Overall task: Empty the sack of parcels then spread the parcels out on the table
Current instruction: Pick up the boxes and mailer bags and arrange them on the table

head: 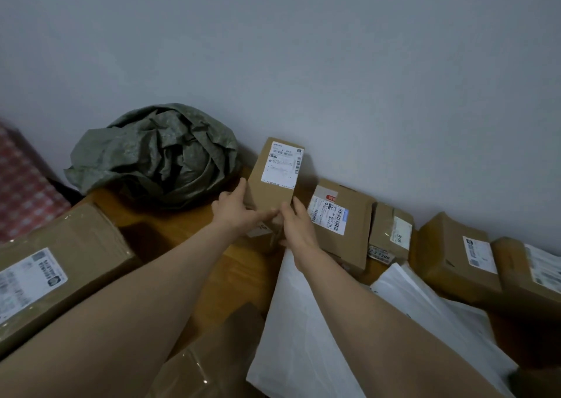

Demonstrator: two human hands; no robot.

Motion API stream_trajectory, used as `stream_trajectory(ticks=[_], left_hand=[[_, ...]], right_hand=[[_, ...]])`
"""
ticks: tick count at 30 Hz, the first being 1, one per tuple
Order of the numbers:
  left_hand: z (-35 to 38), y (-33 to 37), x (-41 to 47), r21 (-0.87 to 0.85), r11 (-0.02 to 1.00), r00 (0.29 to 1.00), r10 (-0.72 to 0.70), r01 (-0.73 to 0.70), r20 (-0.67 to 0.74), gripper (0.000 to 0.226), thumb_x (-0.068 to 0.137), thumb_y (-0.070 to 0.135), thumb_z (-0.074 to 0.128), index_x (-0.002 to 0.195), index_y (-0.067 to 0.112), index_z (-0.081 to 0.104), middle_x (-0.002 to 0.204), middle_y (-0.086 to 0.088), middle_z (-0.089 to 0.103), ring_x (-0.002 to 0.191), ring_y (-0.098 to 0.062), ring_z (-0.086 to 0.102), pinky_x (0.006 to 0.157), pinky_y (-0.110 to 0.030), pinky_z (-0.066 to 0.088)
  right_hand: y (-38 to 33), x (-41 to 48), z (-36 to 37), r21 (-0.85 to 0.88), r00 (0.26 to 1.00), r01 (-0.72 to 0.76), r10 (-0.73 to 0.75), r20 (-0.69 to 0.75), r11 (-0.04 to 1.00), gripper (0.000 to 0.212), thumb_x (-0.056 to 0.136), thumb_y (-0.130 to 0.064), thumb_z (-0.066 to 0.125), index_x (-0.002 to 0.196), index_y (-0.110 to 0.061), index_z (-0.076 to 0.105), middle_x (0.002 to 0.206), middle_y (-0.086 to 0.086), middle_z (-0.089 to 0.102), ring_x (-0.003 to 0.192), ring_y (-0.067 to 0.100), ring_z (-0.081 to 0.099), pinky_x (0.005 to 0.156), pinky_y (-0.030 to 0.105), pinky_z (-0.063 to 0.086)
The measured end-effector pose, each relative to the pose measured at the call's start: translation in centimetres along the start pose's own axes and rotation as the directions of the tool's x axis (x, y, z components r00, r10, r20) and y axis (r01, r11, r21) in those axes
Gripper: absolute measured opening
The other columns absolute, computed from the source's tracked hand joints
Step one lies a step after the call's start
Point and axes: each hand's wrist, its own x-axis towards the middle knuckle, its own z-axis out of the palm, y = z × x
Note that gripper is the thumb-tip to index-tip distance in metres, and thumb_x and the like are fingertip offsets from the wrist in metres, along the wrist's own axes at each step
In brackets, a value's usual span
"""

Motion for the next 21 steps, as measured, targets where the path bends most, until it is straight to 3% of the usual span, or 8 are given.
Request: stream_trajectory(ticks=[4,8,10,12,15,18,21], left_hand=[[-0.1,0.9,-0.7,-0.319,0.947,0.994,0.007,0.027,0.105,0.084,0.088,0.016,0.063,0.152,0.019,0.009,0.149,-0.009,0.036,0.129,-0.028,0.045,0.105,-0.043,0.042],[-1.0,1.0,-2.0,-0.218,0.976,0.999,0.031,-0.023,0.034,0.072,0.093,0.018,0.053,0.152,0.016,0.013,0.156,-0.009,0.023,0.140,-0.027,0.029,0.109,-0.037,0.032],[-2.1,0.2,-2.6,-0.115,0.993,1.000,0.024,-0.024,-0.007,0.069,0.092,0.017,0.051,0.152,0.016,0.017,0.157,-0.008,0.019,0.143,-0.027,0.022,0.113,-0.040,0.027],[-3.5,-0.9,-3.2,0.010,1.000,0.999,-0.005,0.006,-0.054,0.069,0.089,0.014,0.050,0.151,0.016,0.019,0.157,-0.010,0.018,0.143,-0.028,0.020,0.115,-0.041,0.027],[-5.7,-3.0,-5.1,0.216,0.973,0.986,-0.039,0.074,-0.162,0.073,0.085,0.015,0.053,0.150,0.018,0.021,0.154,-0.011,0.020,0.142,-0.030,0.020,0.112,-0.042,0.031],[-7.3,-5.3,-7.4,0.465,0.875,0.983,-0.061,0.137,-0.175,0.083,0.083,0.029,0.060,0.151,0.019,0.014,0.156,-0.011,0.013,0.145,-0.031,0.007,0.117,-0.047,0.016],[-8.4,-7.6,-9.6,0.548,0.817,0.984,-0.148,0.180,-0.103,0.092,0.081,0.043,0.062,0.151,0.021,0.008,0.158,-0.013,0.002,0.146,-0.033,-0.006,0.117,-0.054,-0.001]], right_hand=[[0.0,0.4,-0.4,-0.164,0.984,0.076,-0.100,-0.146,0.984,0.043,0.100,-0.025,0.037,0.143,-0.023,0.033,0.141,0.003,0.044,0.127,0.023,0.044,0.104,0.040,0.042],[-0.7,-1.2,-0.5,-0.487,0.917,0.177,-0.323,-0.235,0.855,0.059,0.093,-0.015,0.049,0.146,-0.018,0.025,0.153,0.004,0.020,0.141,0.023,0.016,0.113,0.038,0.024],[-1.2,-2.4,0.0,-0.574,0.892,0.267,-0.424,-0.156,0.774,0.058,0.088,-0.010,0.054,0.142,-0.018,0.033,0.149,0.003,0.026,0.138,0.022,0.021,0.112,0.036,0.026],[-1.5,-3.5,1.1,-0.573,0.903,0.341,-0.429,-0.019,0.745,0.050,0.087,-0.009,0.055,0.135,-0.019,0.045,0.142,0.002,0.039,0.132,0.021,0.032,0.108,0.033,0.033],[-1.7,-5.6,2.6,-0.569,0.912,0.409,-0.334,0.237,0.713,0.044,0.089,-0.009,0.054,0.131,-0.022,0.052,0.137,-0.002,0.048,0.128,0.018,0.043,0.102,0.030,0.039],[-1.9,-7.6,4.1,-0.620,0.888,0.459,-0.313,0.336,0.637,0.047,0.088,-0.009,0.056,0.132,-0.023,0.050,0.139,-0.002,0.046,0.125,0.017,0.046,0.095,0.028,0.042],[-2.2,-9.8,5.6,-0.563,0.866,0.390,-0.082,0.494,0.729,0.065,0.084,-0.013,0.065,0.141,-0.026,0.038,0.145,0.001,0.039,0.129,0.021,0.043,0.101,0.038,0.045]])
